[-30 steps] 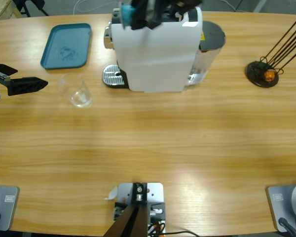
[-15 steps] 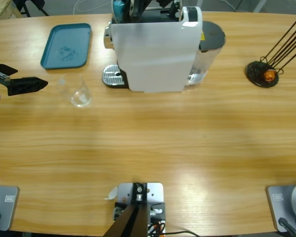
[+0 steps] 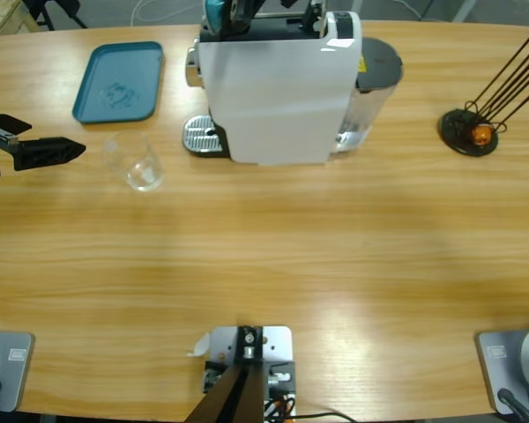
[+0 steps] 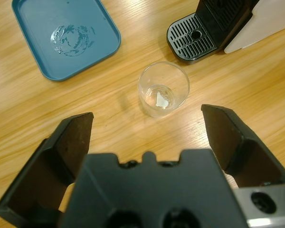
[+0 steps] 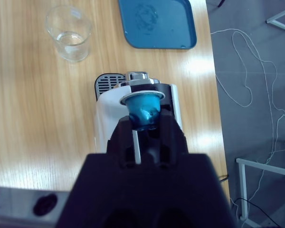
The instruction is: Pour coffee
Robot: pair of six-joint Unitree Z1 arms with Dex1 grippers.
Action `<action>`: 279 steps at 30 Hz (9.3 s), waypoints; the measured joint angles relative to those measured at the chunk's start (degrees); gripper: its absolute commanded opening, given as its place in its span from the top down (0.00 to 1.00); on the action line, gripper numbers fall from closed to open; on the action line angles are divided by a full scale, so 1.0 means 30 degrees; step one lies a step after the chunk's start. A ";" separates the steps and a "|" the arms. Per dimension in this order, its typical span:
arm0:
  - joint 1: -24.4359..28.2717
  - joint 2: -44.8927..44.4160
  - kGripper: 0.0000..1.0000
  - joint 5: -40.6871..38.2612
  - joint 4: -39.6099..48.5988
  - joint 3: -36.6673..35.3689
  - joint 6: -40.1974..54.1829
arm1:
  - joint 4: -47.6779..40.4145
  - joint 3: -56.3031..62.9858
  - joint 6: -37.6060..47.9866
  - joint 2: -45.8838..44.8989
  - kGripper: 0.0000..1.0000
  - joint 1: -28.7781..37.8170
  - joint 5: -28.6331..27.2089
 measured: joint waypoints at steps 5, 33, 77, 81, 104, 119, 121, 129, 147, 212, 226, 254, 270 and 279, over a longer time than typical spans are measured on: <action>0.0000 0.0000 0.00 0.0000 -0.0048 0.0002 0.0000 | 0.0000 -0.0376 0.0000 0.0401 1.00 -0.0001 -0.0039; 0.0000 0.0000 0.00 0.0000 -0.0189 0.0136 0.0000 | 0.0000 -0.0290 -0.0001 0.0434 1.00 -0.0701 -0.0134; 0.0000 0.0000 0.00 -0.0001 -0.0196 0.0157 0.0000 | 0.2614 -0.2703 0.1278 0.1023 0.02 -0.0149 -0.0088; 0.0000 0.0000 0.00 -0.0001 -0.0197 0.0157 0.0000 | 0.3461 -0.4006 0.2138 0.0482 0.84 0.0480 0.0750; 0.0000 0.0000 0.00 -0.0002 -0.0229 0.0201 0.0000 | -0.2217 0.5332 0.8143 -0.6948 1.00 0.0868 -0.7053; 0.0000 0.0000 0.00 -0.0116 -0.0294 0.0221 0.0000 | -0.7994 0.7961 0.8959 -0.5990 1.00 0.2275 -1.3608; 0.0000 0.0000 0.00 -0.0116 -0.0296 0.0221 0.0000 | -0.7994 0.7951 0.8959 -0.5683 1.00 0.2793 -1.3775; 0.0000 0.0000 0.00 -0.0151 -0.0298 0.0221 0.0000 | -0.8162 0.6855 0.8916 -0.4320 1.00 0.3338 -1.3911; 0.0000 0.0000 0.00 -0.0159 -0.0301 0.0223 0.0000 | -0.8299 0.5039 0.8474 -0.1742 1.00 0.3709 -1.3625; 0.0000 0.0484 0.00 -0.0486 -0.0301 0.0223 0.0000 | -1.5035 0.9293 1.1169 0.0394 1.00 0.4134 -1.1538; -0.0018 0.0541 0.00 -0.0493 -0.0316 0.0233 0.0000 | -1.5334 0.9922 1.1525 0.0261 1.00 0.4974 -1.1041; 0.0100 -0.0518 0.00 -0.2155 -0.7556 0.5374 0.0644 | -0.5515 1.8541 1.3955 -1.5520 0.00 0.2852 -0.3344; 0.0103 0.4512 0.00 -0.2557 -1.2668 0.6802 0.0665 | -0.6664 2.1004 1.3988 -1.6523 0.00 0.2852 -0.3190; 0.0104 0.6956 0.00 -0.1503 -1.4831 0.7092 0.0665 | -0.6693 2.1498 1.3988 -1.6539 0.00 0.2852 -0.3190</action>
